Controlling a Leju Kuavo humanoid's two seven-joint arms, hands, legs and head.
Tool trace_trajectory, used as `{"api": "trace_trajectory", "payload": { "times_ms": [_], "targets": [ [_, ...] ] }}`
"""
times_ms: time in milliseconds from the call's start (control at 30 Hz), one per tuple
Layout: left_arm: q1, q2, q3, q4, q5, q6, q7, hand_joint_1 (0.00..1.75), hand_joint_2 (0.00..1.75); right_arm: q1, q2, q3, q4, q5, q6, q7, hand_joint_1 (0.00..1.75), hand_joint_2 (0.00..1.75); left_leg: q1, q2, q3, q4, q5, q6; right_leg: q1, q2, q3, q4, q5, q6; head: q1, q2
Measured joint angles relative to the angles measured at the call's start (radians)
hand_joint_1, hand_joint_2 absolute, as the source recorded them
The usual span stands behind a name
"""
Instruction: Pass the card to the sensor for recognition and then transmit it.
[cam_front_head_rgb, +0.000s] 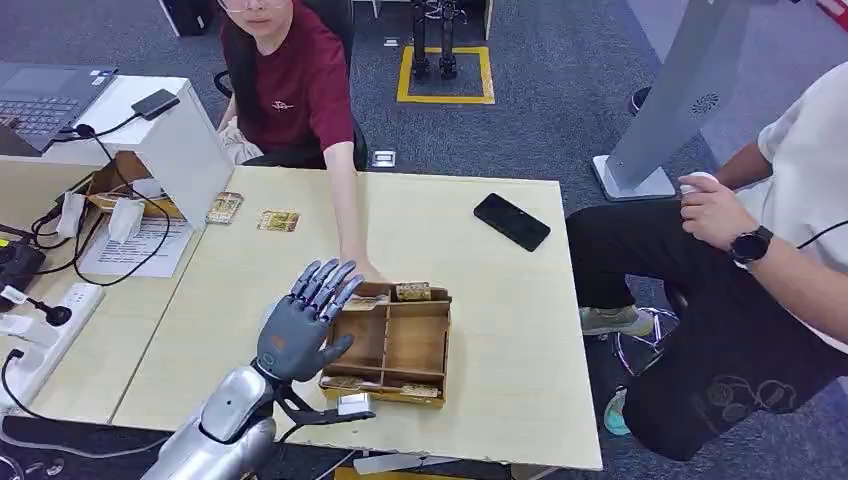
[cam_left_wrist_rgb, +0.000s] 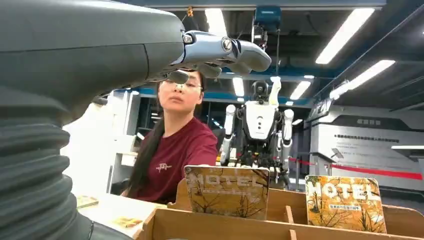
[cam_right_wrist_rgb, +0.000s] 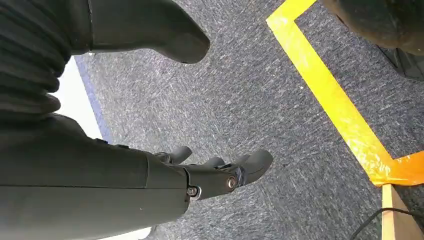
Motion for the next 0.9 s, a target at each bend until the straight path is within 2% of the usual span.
{"api": "trace_trajectory", "payload": {
  "times_ms": [433,900],
  "targets": [
    [-0.004,-0.024,0.000,0.016,0.072,-0.009,-0.042,0.00,1.75,0.000,0.002,0.000,0.000,0.005,0.000,0.001,0.00,1.75,0.000,0.000,0.000,0.000,0.000,0.000,0.000,0.000,0.000,0.000,0.000,0.000,0.000,0.000],
    [-0.004,-0.035,0.000,0.016,0.103,-0.018,-0.053,0.00,1.75,0.000,0.003,0.000,0.000,0.006,0.000,0.001,0.00,1.75,0.000,0.000,0.000,0.000,0.000,0.000,0.000,0.000,0.000,0.000,0.000,0.000,0.000,0.000]
  ]
}}
